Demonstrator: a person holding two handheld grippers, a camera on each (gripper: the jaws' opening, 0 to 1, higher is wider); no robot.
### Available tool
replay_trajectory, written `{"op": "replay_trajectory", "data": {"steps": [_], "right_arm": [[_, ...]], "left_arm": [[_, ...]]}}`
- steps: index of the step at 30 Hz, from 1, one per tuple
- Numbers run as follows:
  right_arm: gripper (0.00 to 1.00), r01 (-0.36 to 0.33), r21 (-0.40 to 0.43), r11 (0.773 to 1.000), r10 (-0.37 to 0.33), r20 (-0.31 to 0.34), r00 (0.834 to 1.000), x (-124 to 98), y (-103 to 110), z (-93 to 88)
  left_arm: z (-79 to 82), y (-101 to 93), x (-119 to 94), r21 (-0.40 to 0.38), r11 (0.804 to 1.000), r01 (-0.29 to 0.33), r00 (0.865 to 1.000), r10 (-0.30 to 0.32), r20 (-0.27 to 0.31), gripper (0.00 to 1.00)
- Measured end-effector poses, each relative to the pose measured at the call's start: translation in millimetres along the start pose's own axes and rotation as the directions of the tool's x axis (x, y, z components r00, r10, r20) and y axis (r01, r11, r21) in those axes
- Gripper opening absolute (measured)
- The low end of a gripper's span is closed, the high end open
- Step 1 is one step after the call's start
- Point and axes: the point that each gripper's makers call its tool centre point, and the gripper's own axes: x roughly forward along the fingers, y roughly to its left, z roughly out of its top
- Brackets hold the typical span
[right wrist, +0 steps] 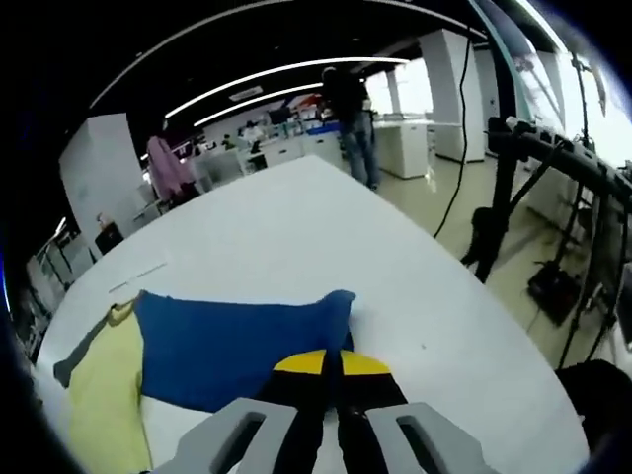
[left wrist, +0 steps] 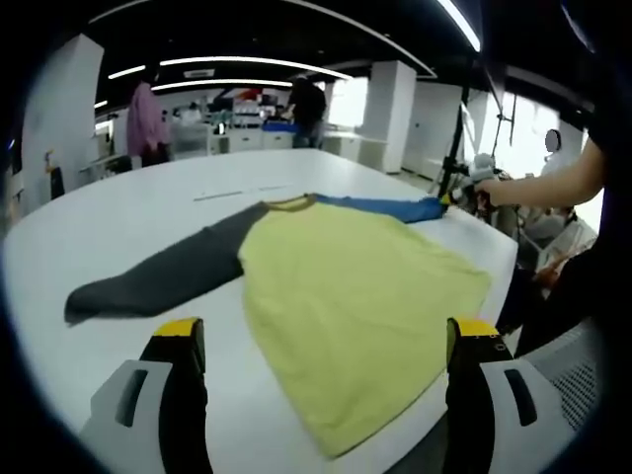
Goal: Fold the garment on the visible template until the final outline fits inside the template.
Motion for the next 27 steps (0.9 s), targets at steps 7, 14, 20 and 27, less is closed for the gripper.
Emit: {"op": "replay_trajectory", "data": {"steps": [7, 14, 20, 27], "right_arm": [[0.0, -0.065, 0.005, 0.998, 0.065, 0.041, 0.997, -2.5, 20.1, 17.5], [0.0, -0.114, -0.011, 0.993, 0.114, 0.055, 0.992, -3.0, 38.6, 26.7], [0.0, -0.17, -0.025, 0.985, 0.171, 0.076, 0.982, 1.0, 54.2, 33.8], [0.0, -0.238, -0.054, 0.97, 0.242, 0.083, 0.967, 5.5, 80.3, 37.3]], "left_arm": [[1.2, -0.5, -0.2, 0.007, 1.0, 0.006, 1.0, -0.007, 0.004, 0.99], [2.3, 0.5, -0.4, 0.011, 1.0, 0.006, 1.0, -0.006, 0.01, 0.99], [2.6, 2.2, -0.9, 0.017, 1.0, -0.005, 1.0, 0.005, 0.014, 0.99], [2.2, 1.0, -0.9, 0.017, 1.0, -0.001, 1.0, 0.001, 0.015, 0.99]]}}
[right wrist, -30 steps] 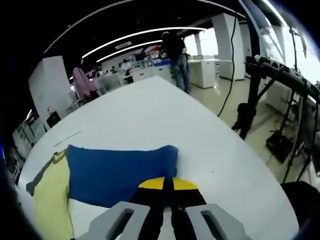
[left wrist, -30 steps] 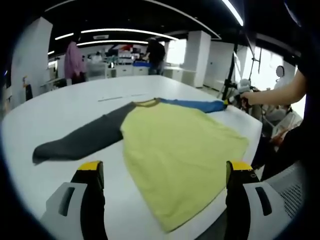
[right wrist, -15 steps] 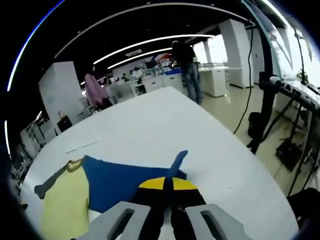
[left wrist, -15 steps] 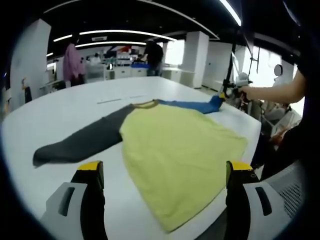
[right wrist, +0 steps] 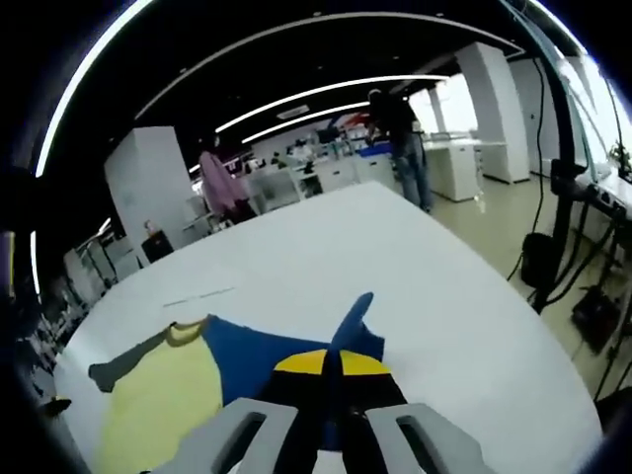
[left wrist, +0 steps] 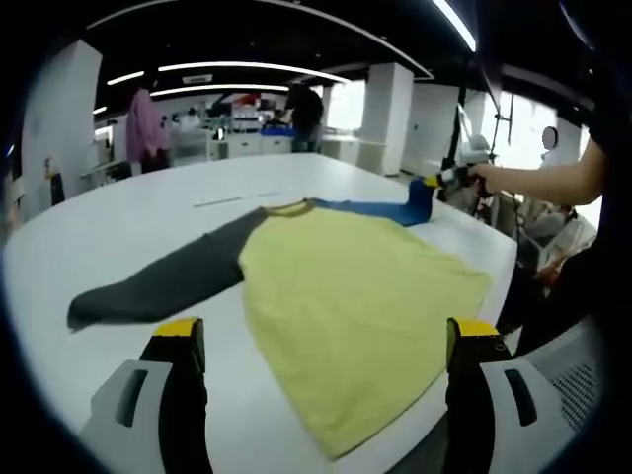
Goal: Fold the garment on the visible template until the final outline fits inside the template.
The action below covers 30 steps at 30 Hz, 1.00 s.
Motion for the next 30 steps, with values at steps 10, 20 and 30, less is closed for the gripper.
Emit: {"op": "replay_trajectory", "data": {"steps": [10, 20, 30], "right_arm": [[0.0, -0.078, -0.032, 0.996, 0.078, 0.002, 0.997, 9.9, 39.8, -1.4], [0.0, -0.119, -0.073, 0.99, 0.118, -0.013, 0.993, 14.8, 74.7, -9.7], [0.0, -0.135, -0.108, 0.985, 0.133, -0.029, 0.991, 20.0, 99.1, -14.9]], "left_arm": [[0.4, -0.4, -0.6, 0.0, 1.0, -0.001, 1.0, 0.001, 0.005, 0.99], [2.0, -1.6, -1.3, 0.007, 1.0, 0.001, 1.0, -0.001, 0.007, 0.99], [4.9, -8.6, -1.3, 0.021, 1.0, 0.019, 1.0, -0.02, 0.019, 0.99]]}}
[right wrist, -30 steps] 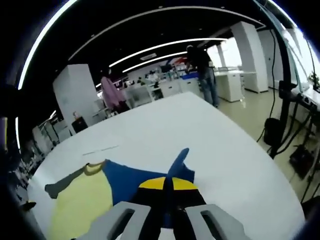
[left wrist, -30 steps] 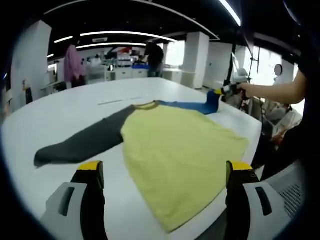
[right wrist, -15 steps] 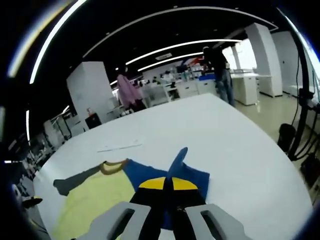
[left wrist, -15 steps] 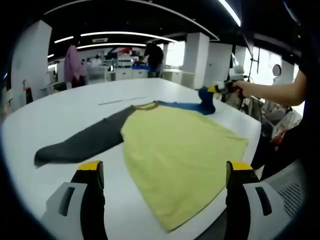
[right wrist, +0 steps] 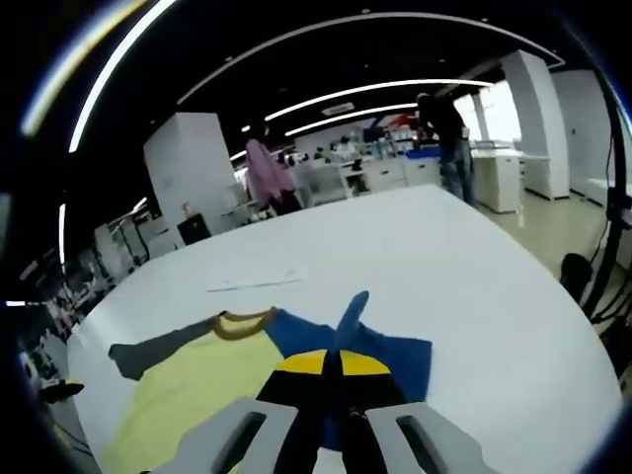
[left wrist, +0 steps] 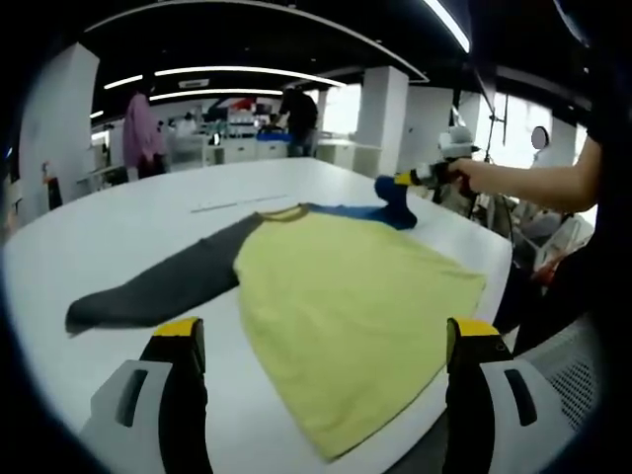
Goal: Fold the garment on the visible template until the final outline fits inside the template.
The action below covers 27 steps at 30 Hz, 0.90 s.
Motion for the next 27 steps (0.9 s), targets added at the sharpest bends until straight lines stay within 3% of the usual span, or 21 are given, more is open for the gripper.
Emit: {"op": "replay_trajectory", "data": {"steps": [18, 27], "right_arm": [[0.0, -0.111, -0.027, 0.993, 0.111, 0.003, 0.994, 24.5, 58.0, 4.6], [0.0, -0.143, -0.048, 0.989, 0.142, -0.024, 0.99, 35.5, 81.8, 0.0]], "left_arm": [[7.1, 0.1, -2.9, 0.033, 0.999, 0.023, 0.999, -0.024, 0.025, 0.99], [9.2, -3.4, -1.3, 0.033, 0.998, 0.047, 0.998, -0.048, 0.044, 0.99]]}}
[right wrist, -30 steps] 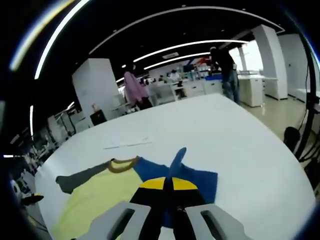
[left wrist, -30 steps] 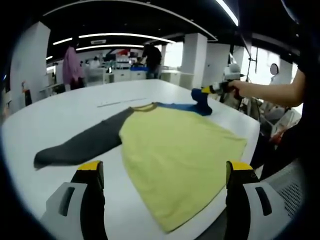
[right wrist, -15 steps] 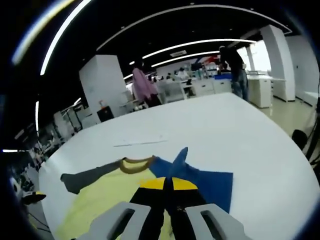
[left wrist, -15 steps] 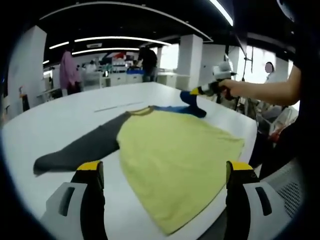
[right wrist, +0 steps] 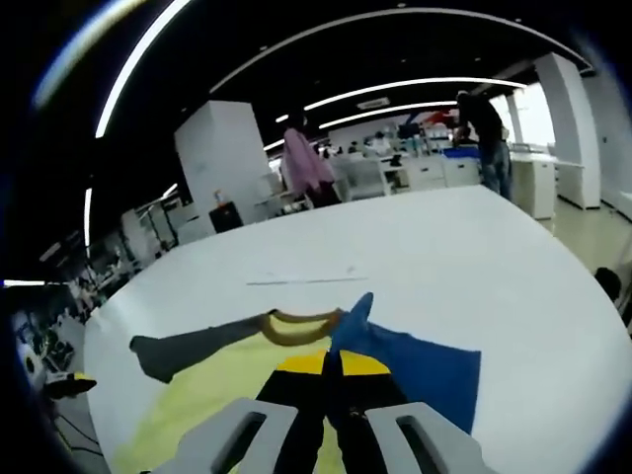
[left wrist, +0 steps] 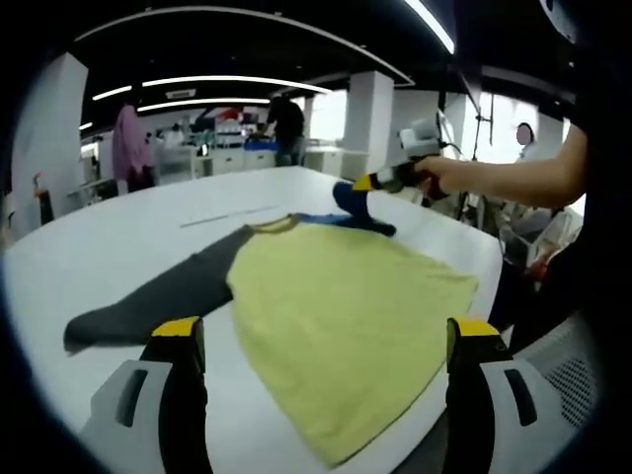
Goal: Fold the garment on the visible template until the final outline fits inside the template.
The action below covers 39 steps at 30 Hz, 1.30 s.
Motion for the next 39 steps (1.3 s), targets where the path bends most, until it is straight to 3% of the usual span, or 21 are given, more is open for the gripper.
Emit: {"op": "replay_trajectory", "data": {"steps": [7, 20, 39], "right_arm": [[0.0, -0.024, -0.015, 1.0, 0.024, -0.01, 1.0, 14.3, 8.3, 2.2], [0.0, -0.076, -0.021, 0.997, 0.075, -0.012, 0.997, 36.3, 43.0, 0.2], [0.0, -0.177, -0.074, 0.981, 0.173, -0.054, 0.983, 54.6, 91.4, -13.5]], "left_arm": [[4.6, -3.2, 2.0, -0.005, 1.0, 0.019, 1.0, -0.019, 0.023, 0.99], [14.2, -4.4, 4.1, 0.013, 1.0, 0.028, 0.998, -0.029, 0.064, 0.99], [19.4, -4.4, 3.0, 0.027, 1.0, 0.014, 0.998, -0.015, 0.059, 0.99]]}}
